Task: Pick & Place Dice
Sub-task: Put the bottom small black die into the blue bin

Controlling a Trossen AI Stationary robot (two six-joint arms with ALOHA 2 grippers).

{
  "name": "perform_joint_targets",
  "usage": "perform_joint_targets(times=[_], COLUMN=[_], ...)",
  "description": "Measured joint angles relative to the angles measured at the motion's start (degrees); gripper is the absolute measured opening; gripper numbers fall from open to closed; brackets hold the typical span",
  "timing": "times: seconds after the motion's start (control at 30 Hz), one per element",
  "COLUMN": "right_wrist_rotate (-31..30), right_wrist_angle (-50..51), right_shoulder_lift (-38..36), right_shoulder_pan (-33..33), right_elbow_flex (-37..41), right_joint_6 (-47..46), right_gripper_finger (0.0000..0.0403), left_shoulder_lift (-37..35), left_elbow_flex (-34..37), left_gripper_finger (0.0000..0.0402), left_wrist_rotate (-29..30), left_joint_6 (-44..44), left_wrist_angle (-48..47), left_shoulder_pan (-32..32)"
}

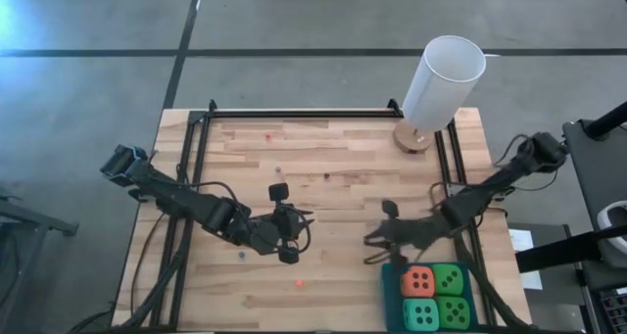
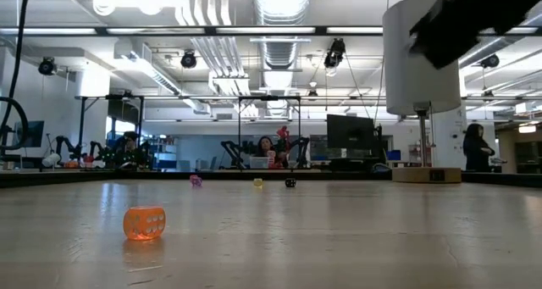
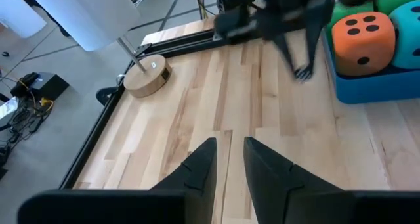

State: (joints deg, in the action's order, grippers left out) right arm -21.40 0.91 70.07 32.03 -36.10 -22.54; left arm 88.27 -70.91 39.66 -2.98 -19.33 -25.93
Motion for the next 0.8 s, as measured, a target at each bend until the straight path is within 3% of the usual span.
perform_joint_targets(times=[0.3, 0.7, 0.8], right_wrist_rotate=[11.45, 26.62, 27.64], right_wrist_angle=[9.05, 10.87, 10.78], right_shoulder_lift=[-6.97, 1.21, 2.84], right_shoulder_pan=[7.1, 8.73, 8.68], right_elbow_flex=[-0.02, 0.0, -0.05], right_joint_6=[-4.07, -5.87, -4.33], right_gripper_finger=[0.0054, 0.0054, 0.0054], left_shoulder_lift=[0.0, 0.0, 0.0], left_elbow_flex=[0.0, 0.0, 0.0], left_gripper_finger=[0.0079, 0.0079, 0.0079], left_wrist_rotate=[0.0, 0.0, 0.0], left_joint_6=[0.0, -0.02, -0.03], left_wrist_angle=[0.06, 0.2, 0.2], left_shoulder_pan=[0.04, 0.17, 0.2])
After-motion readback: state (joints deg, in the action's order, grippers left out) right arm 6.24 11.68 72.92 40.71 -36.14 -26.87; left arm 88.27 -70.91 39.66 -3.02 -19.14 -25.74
